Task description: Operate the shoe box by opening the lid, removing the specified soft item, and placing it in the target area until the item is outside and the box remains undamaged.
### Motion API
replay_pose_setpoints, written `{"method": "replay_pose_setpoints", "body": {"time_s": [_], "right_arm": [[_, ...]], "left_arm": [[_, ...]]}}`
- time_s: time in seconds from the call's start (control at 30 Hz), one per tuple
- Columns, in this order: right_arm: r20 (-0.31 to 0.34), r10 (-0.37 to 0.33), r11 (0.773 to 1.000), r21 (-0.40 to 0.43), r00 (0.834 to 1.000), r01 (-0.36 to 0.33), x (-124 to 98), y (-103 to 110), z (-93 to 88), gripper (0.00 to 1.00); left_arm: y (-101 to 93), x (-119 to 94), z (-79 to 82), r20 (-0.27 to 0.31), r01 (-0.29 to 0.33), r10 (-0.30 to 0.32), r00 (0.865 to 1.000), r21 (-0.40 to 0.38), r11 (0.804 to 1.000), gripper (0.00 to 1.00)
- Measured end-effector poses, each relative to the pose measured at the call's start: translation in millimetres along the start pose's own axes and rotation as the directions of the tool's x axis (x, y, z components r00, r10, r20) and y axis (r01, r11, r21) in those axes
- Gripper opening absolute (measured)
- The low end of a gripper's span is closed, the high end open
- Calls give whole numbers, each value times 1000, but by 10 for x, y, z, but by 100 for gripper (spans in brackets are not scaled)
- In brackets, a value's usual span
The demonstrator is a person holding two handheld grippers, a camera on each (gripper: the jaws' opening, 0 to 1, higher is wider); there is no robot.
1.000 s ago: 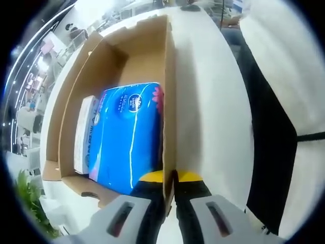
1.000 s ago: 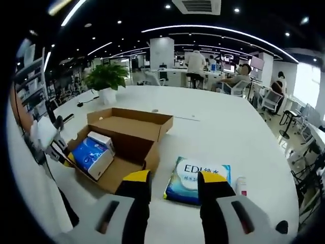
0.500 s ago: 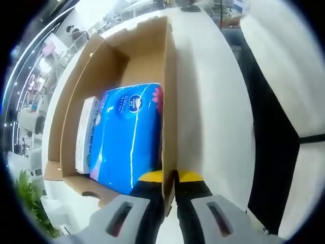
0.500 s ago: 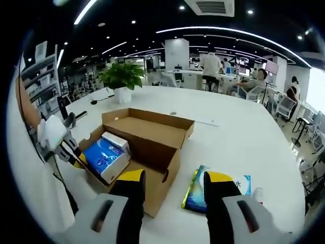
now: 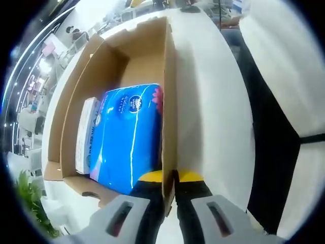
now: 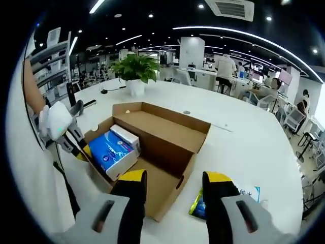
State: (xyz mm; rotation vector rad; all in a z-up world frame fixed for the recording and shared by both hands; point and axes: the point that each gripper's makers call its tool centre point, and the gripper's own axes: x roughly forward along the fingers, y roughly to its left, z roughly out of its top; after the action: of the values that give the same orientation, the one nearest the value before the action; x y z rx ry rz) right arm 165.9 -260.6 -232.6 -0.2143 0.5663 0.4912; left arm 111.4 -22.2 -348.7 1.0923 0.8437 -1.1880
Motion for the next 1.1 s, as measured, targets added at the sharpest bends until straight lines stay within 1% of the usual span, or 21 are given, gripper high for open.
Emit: {"method": "replay_pose_setpoints", "body": {"time_s": [0.2, 0.57, 0.67, 0.77, 0.83, 1.1], "right_arm": [[-30, 36, 999, -30, 999, -37, 104, 126, -26, 44], [-9, 92, 994, -60, 996, -92, 242, 308, 115, 44], [-13, 104, 992, -77, 995, -104, 264, 349, 128, 44], [-11, 102, 991, -83, 995, -102, 274, 354, 139, 45], [-10, 109, 991, -80, 994, -109, 285, 367, 146, 45], [-21, 131, 986, -99, 991, -133, 370, 470, 154, 42]], "left_arm": [[3, -1, 0, 0, -3, 3, 1000, -5, 1000, 6], [-1, -5, 6, 1, 1, -1, 1000, -10, 1000, 6], [0, -9, 10, 5, 2, -2, 1000, -17, 1000, 6], [1, -8, 13, 12, 2, -2, 1000, -26, 1000, 6], [3, -19, 21, 34, 4, -3, 999, -30, 1000, 6], [-3, -12, 26, 31, 6, -5, 1000, -20, 1000, 6]]}}
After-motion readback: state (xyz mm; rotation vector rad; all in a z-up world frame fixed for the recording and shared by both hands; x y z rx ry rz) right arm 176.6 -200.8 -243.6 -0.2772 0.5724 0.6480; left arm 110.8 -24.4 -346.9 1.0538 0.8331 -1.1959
